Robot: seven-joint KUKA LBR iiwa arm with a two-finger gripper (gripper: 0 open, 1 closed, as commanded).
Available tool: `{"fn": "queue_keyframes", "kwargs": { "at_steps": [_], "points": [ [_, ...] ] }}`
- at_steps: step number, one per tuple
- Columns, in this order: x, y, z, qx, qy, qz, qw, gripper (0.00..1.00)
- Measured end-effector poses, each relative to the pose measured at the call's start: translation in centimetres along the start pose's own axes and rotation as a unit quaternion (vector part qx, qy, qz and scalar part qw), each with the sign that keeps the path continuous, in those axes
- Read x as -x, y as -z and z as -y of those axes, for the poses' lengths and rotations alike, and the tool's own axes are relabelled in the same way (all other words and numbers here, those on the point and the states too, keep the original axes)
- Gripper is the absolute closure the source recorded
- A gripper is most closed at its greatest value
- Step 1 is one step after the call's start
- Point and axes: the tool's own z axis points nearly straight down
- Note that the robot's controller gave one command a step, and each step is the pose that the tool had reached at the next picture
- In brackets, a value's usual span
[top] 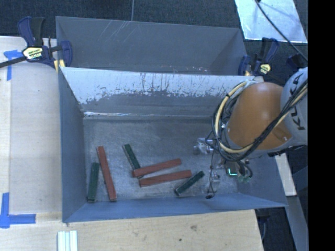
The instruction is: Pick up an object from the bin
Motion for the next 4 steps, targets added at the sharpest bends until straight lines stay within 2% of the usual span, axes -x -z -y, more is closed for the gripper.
{"fn": "queue_keyframes", "kwargs": {
  "at_steps": [1, 2, 3, 4],
  "points": [
    [2.8, -5.9, -4.7, 0.000, 0.124, 0.0011, 0.9923, 0.00],
    [9.5, -5.7, -2.1, 0.000, 0.191, 0.0027, 0.9817, 0.00],
    [3.5, 0.9, -9.2, 0.001, 0.247, 0.0052, 0.9690, 0.00],
    [3.0, -5.9, -7.2, -0.001, 0.379, 0.0014, 0.9253, 0.00]
  ]
}}
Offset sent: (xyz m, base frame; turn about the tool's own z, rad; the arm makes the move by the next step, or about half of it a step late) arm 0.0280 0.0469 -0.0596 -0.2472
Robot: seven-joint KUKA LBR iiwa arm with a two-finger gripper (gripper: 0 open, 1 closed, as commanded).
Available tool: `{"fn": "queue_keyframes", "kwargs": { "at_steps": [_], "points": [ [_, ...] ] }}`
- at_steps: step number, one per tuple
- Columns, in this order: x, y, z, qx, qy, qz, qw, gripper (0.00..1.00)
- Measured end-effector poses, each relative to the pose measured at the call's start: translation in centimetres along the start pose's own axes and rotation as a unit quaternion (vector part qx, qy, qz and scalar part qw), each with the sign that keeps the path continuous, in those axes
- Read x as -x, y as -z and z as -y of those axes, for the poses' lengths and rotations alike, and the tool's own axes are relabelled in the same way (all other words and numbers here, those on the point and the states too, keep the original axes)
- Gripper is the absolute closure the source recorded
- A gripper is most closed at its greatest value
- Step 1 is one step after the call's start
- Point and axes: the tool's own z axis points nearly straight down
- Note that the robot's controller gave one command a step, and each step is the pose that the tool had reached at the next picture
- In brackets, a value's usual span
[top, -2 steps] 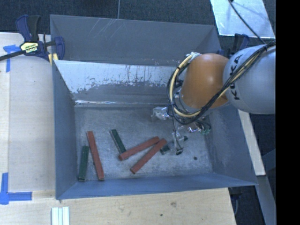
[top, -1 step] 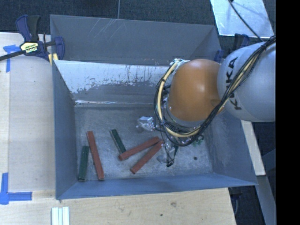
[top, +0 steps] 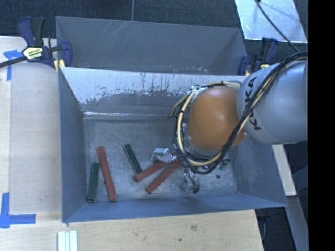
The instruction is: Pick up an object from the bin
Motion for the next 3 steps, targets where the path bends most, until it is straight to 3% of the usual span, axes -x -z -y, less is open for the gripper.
{"fn": "queue_keyframes", "kwargs": {
  "at_steps": [1, 2, 3],
  "points": [
    [0.8, -0.1, -0.4, -0.002, 0.106, 0.0029, 0.9944, 0.00],
    [5.9, 0.0, 2.4, -0.002, 0.310, 0.0026, 0.9507, 0.00],
    [6.2, 0.0, 9.7, -0.004, 0.288, 0.0023, 0.9576, 0.00]
  ]
}}
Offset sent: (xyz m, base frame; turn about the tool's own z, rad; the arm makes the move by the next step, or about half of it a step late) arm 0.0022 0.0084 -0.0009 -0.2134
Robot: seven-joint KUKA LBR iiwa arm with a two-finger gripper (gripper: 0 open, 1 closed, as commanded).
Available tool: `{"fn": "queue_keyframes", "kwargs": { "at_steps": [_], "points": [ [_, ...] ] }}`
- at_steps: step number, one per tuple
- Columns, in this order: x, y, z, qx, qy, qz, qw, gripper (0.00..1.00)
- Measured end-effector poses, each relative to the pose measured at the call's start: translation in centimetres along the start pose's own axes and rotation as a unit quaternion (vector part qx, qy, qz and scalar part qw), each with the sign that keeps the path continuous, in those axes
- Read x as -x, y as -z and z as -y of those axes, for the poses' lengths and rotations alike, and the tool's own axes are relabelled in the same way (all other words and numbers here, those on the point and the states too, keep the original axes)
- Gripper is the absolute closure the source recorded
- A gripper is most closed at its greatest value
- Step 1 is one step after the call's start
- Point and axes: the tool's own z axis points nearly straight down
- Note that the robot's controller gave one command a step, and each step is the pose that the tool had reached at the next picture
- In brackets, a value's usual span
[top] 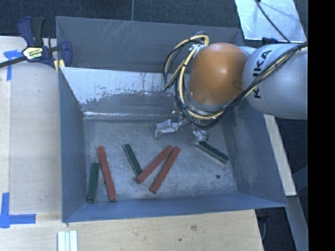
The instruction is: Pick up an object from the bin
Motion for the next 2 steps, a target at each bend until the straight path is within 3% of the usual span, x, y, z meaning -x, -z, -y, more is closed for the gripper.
{"fn": "queue_keyframes", "kwargs": {
  "at_steps": [1, 2],
  "points": [
    [8.0, 8.1, -5.4, 0.000, 0.068, 0.0033, 0.9976, 0.00],
    [-1.5, 8.6, -10.9, 0.006, 0.093, -0.0021, 0.9957, 0.00]
  ]
}}
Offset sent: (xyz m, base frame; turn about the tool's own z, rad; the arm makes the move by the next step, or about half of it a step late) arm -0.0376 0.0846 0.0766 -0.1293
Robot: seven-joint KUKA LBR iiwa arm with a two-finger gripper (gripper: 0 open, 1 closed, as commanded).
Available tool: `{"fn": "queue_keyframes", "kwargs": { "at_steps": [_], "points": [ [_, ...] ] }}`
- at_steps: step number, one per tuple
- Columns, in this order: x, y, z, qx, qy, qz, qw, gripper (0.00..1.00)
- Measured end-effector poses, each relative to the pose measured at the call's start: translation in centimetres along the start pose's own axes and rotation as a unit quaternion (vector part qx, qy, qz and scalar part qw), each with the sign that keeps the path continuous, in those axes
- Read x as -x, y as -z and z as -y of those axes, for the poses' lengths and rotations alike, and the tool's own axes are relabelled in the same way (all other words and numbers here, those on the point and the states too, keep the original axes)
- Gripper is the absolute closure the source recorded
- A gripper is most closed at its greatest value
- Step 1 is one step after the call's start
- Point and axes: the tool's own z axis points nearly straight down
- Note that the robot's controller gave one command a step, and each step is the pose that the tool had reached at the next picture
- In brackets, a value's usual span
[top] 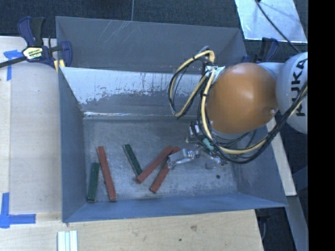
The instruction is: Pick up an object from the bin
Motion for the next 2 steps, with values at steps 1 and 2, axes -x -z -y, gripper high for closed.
{"fn": "queue_keyframes", "kwargs": {
  "at_steps": [1, 2],
  "points": [
    [4.7, -7.0, 4.3, -0.002, 0.040, 0.0039, 0.9992, 0.00],
    [3.4, -8.6, 8.8, -0.004, 0.019, 0.0026, 0.9998, 0.00]
  ]
}}
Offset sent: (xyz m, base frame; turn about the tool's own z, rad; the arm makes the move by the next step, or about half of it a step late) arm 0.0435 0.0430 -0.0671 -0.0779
